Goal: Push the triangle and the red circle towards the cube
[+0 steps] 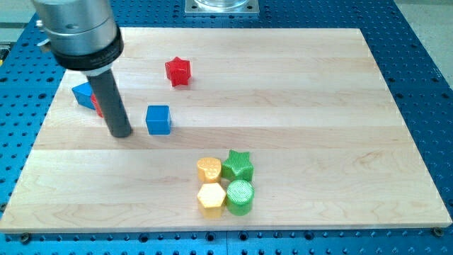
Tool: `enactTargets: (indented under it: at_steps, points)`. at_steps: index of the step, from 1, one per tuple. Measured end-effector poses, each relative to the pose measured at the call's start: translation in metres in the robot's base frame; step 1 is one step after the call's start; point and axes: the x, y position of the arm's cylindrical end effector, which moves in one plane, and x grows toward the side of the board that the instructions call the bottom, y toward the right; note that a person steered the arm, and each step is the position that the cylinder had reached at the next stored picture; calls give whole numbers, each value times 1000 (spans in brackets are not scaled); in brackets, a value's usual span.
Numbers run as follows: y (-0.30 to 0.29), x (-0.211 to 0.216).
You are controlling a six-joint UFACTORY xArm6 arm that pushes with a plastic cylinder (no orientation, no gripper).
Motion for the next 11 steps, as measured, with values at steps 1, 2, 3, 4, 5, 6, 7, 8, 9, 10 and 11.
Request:
enactTargets:
  at_steps: [1, 2, 3, 4, 5, 6, 7, 8, 9, 10, 11]
  points:
    - [-24, 23]
    - [-81, 6]
    - [-103, -44]
    - [-102, -55]
    - [-93, -105]
    - [-90, -124]
    - [-88, -129]
    - [-98, -128]
    - [-84, -101]
    - [-46, -73]
    - [-31, -39]
